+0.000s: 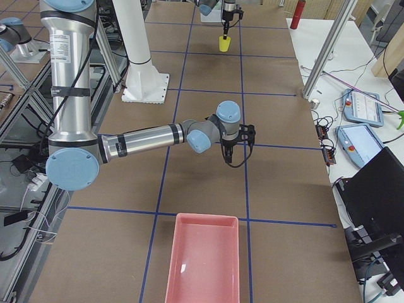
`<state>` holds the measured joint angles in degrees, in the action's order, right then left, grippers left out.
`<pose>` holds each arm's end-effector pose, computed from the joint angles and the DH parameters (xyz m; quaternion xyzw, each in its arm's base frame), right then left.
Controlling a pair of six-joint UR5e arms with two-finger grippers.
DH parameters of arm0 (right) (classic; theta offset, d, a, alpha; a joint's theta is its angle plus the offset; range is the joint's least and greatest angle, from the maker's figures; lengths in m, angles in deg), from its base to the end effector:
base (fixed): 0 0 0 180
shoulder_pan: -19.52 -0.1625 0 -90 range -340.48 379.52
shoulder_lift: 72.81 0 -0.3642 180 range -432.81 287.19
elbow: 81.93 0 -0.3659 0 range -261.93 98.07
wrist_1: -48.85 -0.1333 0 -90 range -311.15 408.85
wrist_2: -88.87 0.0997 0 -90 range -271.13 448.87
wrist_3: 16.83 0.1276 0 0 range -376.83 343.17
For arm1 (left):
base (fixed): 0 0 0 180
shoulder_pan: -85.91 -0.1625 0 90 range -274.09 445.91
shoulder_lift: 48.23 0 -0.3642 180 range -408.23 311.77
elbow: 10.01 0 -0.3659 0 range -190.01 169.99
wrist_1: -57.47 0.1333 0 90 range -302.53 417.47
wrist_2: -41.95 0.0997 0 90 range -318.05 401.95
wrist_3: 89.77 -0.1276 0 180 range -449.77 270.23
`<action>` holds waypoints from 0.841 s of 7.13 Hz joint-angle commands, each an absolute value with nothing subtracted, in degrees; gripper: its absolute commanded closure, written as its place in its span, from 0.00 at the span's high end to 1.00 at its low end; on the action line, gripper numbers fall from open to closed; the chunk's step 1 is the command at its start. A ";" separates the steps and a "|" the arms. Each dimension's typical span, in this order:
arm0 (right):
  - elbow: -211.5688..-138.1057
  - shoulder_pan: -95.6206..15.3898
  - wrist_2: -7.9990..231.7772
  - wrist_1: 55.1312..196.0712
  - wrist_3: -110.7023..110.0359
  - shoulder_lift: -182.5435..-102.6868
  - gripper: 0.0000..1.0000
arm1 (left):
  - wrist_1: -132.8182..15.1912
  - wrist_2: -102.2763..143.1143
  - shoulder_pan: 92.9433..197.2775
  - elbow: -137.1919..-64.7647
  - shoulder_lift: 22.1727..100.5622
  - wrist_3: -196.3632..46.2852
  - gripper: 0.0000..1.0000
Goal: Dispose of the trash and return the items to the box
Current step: 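Carry the yellow cup into the clear bin while the right gripper approaches the cloth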
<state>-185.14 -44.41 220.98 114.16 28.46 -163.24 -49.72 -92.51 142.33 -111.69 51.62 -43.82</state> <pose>-0.1728 -0.4619 0.4602 0.0450 -0.4512 0.0338 0.8906 0.2607 -0.4720 0.3957 0.0076 0.4706 0.0306 0.8818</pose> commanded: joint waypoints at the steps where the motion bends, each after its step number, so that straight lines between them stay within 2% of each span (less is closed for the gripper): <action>1: -187.75 -37.65 216.51 114.16 36.75 -160.36 1.00 | -43.39 -96.19 152.74 -111.87 50.13 -58.91 0.00; 4: -187.93 -32.18 213.42 114.24 42.57 -157.10 1.00 | -25.30 -95.52 167.78 -111.44 49.24 -93.09 0.00; 6: -188.19 -30.24 212.01 114.25 42.84 -156.74 1.00 | -23.30 -90.78 173.61 -107.15 46.45 -110.87 0.00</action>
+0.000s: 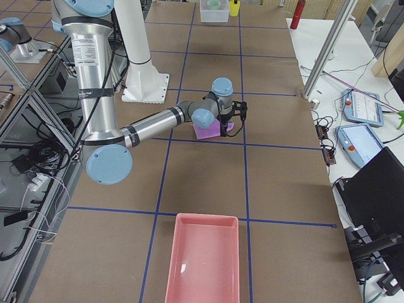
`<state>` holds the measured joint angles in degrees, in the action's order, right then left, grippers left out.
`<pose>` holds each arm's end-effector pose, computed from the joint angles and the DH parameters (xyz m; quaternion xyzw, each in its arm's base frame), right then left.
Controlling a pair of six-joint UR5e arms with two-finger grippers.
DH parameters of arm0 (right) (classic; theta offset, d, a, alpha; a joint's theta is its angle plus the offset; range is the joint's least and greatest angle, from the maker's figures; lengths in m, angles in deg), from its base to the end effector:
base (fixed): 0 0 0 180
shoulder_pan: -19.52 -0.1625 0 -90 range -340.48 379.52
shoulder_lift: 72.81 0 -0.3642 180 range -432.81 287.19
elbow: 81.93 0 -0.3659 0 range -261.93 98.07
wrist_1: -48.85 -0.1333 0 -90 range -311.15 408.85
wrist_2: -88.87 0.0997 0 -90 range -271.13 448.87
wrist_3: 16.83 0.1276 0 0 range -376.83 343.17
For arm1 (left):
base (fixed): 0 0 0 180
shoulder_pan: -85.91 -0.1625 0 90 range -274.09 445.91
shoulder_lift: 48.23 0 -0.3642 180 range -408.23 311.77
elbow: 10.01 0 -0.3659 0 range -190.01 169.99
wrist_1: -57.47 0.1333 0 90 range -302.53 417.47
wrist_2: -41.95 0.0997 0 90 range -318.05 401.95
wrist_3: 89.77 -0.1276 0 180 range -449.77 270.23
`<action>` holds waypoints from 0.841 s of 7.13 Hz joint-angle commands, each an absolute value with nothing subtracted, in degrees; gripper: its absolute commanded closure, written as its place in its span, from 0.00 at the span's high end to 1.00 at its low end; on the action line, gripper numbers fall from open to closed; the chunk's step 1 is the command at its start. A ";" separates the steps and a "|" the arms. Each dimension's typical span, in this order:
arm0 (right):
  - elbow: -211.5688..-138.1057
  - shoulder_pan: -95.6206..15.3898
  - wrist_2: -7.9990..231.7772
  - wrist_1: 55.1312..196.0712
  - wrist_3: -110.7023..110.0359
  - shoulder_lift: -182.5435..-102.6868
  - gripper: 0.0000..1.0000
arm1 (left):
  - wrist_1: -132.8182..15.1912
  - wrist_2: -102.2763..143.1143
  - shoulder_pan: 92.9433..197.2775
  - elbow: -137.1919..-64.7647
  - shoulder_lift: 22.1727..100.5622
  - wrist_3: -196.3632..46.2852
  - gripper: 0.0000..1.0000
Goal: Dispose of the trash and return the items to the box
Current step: 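Carry the yellow cup into the clear bin while the right gripper approaches the cloth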
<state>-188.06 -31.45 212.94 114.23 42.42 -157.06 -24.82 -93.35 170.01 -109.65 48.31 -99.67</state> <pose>-0.2803 -0.4439 0.3889 0.0433 -0.4615 0.0404 0.8851 0.0095 -0.5064 0.4965 0.0815 0.3814 0.1547 0.9077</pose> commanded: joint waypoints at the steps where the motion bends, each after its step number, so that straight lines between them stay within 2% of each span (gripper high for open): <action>1: -188.28 -30.06 212.00 114.16 42.84 -156.74 1.00 | -24.09 -90.68 175.98 -104.52 45.39 -115.65 0.00; 4: -188.54 -29.35 211.91 114.25 42.84 -156.66 1.00 | -26.62 -90.85 181.36 -96.17 42.75 -130.08 0.00; 6: -188.54 -27.34 209.65 114.33 42.84 -156.30 1.00 | -39.33 -91.03 181.98 -87.32 39.76 -129.24 0.00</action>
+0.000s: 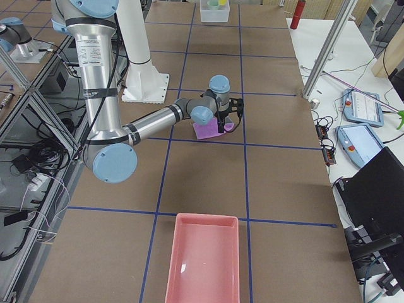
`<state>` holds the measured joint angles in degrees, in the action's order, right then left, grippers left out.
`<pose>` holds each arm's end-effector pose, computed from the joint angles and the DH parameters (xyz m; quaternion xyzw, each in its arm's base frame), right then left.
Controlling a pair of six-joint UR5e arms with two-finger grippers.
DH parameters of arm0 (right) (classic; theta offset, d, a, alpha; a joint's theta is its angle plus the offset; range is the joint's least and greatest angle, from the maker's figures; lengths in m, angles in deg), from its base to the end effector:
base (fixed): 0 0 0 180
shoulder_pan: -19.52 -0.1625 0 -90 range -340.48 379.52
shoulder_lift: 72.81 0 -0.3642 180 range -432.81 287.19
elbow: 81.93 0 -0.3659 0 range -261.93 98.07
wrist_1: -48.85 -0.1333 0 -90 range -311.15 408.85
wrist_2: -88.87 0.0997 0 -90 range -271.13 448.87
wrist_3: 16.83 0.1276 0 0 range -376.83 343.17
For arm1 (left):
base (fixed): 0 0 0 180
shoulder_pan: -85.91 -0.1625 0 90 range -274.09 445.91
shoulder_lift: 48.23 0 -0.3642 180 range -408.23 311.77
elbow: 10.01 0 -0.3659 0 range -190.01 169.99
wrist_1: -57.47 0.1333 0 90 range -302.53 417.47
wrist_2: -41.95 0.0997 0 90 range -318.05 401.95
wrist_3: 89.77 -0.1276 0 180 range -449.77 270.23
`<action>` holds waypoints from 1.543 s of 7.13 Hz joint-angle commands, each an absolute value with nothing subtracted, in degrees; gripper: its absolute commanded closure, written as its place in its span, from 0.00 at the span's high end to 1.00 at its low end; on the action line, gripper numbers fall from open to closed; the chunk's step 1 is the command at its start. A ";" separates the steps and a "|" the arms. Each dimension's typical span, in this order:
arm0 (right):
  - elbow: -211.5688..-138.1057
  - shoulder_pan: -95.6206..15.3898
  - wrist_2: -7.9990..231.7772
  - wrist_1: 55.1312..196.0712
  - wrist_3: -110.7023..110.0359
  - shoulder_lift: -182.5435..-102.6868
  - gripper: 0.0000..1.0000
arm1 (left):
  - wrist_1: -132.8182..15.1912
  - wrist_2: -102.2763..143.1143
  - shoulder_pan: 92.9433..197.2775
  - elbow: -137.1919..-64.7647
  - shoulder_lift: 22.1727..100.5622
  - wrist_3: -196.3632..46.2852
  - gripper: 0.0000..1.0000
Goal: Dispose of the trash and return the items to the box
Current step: 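Carry the yellow cup into the clear bin while the right gripper approaches the cloth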
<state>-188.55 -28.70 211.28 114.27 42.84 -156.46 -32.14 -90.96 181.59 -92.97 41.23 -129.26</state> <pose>-0.3007 -0.4340 0.3808 0.0474 -0.4614 0.0255 0.8856 -0.0902 -0.4383 0.6813 0.0804 0.3617 0.2457 0.8957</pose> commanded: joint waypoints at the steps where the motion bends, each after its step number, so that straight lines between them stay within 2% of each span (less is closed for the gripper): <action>1: -188.37 -26.20 208.93 114.33 42.84 -156.22 1.00 | -43.13 -91.03 181.81 -83.09 39.93 -128.62 0.00; 6: -187.40 -22.95 206.29 115.04 42.84 -156.13 1.00 | -43.43 -91.38 181.37 -81.73 39.14 -125.29 0.01; 7: -186.96 -21.80 205.59 115.12 42.84 -155.52 1.00 | -43.52 -92.16 181.02 -81.64 39.14 -123.80 0.22; 8: -184.78 -21.53 204.89 115.12 42.84 -153.69 1.00 | -43.61 -92.17 180.84 -81.99 39.22 -123.26 0.57; 9: -183.46 -21.44 204.71 115.04 42.76 -152.71 1.00 | -43.61 -92.17 180.84 -82.77 40.01 -122.56 0.83; 10: -182.92 -21.44 204.53 115.04 42.76 -152.61 1.00 | -43.00 -94.78 180.84 -86.00 40.71 -118.03 0.87; 11: -182.31 -21.35 204.53 114.95 42.76 -152.35 1.00 | -42.73 -98.29 180.49 -90.73 40.89 -110.76 0.88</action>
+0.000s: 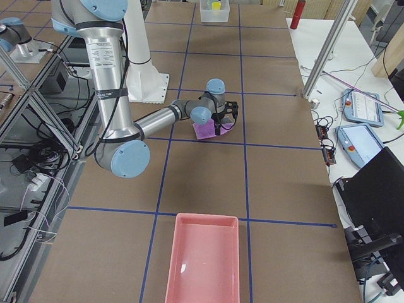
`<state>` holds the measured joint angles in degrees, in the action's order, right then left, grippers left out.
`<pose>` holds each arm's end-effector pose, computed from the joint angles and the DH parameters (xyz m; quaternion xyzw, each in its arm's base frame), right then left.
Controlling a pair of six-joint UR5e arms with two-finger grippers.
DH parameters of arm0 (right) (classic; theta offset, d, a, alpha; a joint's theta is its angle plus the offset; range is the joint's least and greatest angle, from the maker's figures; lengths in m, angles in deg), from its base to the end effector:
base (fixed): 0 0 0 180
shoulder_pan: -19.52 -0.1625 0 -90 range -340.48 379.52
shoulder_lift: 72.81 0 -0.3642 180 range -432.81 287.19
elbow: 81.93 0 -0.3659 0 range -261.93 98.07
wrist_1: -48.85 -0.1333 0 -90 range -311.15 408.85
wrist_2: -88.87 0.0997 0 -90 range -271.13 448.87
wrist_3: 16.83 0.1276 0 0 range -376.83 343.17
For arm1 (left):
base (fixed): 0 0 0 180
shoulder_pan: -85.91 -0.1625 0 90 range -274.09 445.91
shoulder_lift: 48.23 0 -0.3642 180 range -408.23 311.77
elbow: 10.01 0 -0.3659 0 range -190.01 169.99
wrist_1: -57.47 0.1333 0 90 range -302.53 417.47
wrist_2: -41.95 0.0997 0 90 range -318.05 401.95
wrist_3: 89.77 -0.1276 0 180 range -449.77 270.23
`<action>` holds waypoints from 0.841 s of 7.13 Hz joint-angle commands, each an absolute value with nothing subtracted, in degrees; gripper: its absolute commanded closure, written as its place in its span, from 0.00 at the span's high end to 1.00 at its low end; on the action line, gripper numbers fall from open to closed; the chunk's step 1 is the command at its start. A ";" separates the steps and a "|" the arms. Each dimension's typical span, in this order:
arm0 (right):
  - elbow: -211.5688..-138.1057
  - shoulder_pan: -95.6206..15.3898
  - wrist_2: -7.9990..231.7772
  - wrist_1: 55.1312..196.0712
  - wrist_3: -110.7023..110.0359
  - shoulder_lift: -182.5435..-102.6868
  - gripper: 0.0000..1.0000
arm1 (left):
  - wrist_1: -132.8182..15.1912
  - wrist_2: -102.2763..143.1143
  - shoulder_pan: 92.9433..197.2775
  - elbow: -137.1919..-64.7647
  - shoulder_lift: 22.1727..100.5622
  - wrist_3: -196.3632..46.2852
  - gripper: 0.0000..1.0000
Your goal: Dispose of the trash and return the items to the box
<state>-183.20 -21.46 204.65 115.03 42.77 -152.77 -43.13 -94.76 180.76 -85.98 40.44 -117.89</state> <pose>-0.3688 -0.4235 0.3986 0.0509 -0.4240 -0.0022 0.9042 -0.0772 -0.4315 0.7190 0.0758 0.3906 0.1689 0.9017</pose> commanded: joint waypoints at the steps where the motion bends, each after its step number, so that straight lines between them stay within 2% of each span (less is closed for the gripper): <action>1: -182.04 -21.18 204.44 114.95 42.67 -152.35 0.99 | -42.64 -98.49 177.79 -94.00 42.11 -103.29 0.87; 2: -181.25 -21.18 204.53 114.43 42.75 -152.26 0.98 | -42.73 -98.67 174.80 -95.16 44.82 -96.00 0.87; 3: -181.25 -21.18 204.53 114.33 42.84 -152.26 0.89 | -42.73 -98.67 172.60 -96.04 46.59 -90.88 0.87; 5: -180.63 -21.00 204.62 114.42 42.93 -152.17 0.64 | -42.73 -98.76 171.70 -97.72 47.75 -87.49 0.87; 6: -180.02 -21.09 204.71 114.51 43.02 -150.95 0.33 | -42.73 -98.67 171.70 -98.42 47.66 -87.40 0.87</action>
<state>-180.61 -21.07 204.63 114.44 42.92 -151.89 -42.73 -98.70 171.91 -97.52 47.50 -88.19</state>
